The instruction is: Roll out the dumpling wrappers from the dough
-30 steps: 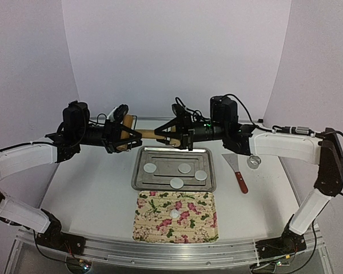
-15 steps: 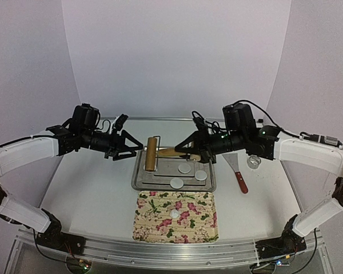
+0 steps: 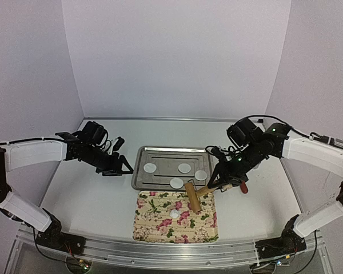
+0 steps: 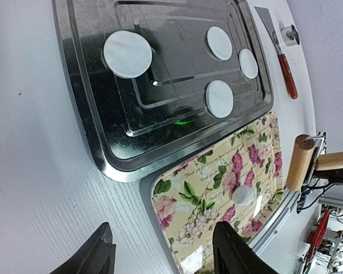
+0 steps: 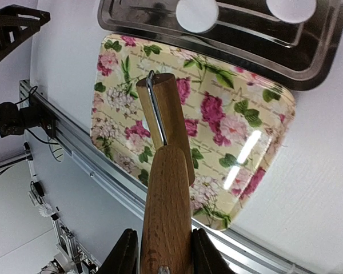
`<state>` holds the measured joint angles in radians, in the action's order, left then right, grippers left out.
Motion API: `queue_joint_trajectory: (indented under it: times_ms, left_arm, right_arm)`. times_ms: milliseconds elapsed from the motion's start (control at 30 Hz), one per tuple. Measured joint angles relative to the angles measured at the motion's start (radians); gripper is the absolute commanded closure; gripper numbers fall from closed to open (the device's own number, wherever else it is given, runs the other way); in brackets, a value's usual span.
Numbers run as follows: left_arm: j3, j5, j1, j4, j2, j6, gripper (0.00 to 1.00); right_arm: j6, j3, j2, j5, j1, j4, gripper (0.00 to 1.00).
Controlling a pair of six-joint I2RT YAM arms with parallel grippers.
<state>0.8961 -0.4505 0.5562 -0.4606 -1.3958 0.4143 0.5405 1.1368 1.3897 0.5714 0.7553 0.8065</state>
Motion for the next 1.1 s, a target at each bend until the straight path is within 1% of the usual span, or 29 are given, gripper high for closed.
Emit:
queue_joint_trajectory:
  times_ms: [67, 167, 300, 467, 667, 833, 1100]
  left_arm:
    - [-0.021, -0.003, 0.001, 0.021, -0.01, -0.019, 0.27]
    - [-0.019, -0.009, 0.008, 0.023, -0.077, -0.037, 0.26]
    - [-0.01, -0.01, 0.031, 0.023, -0.183, -0.056, 0.28]
    - [0.001, -0.044, 0.074, 0.022, -0.297, -0.069, 0.28]
    - [0.006, -0.044, 0.126, 0.024, -0.3, -0.075, 0.29]
    - [0.01, -0.04, 0.17, 0.022, -0.314, -0.078, 0.39]
    - [0.02, 0.0, 0.203, 0.021, -0.334, -0.078, 0.5]
  right_arm:
    - [-0.019, 0.011, -0.035, -0.035, 0.0, 0.068, 1.0]
    - [-0.048, 0.086, -0.044, -0.06, 0.0, 0.169, 1.0]
    - [-0.067, 0.198, -0.023, -0.042, 0.0, 0.235, 1.0]
    - [-0.061, 0.242, 0.046, -0.01, 0.029, 0.256, 1.0]
    - [-0.034, 0.245, 0.119, -0.007, 0.106, 0.265, 1.0]
    - [-0.015, 0.26, 0.193, -0.007, 0.141, 0.258, 1.0]
    - [0.002, 0.308, 0.296, -0.024, 0.165, 0.242, 1.0]
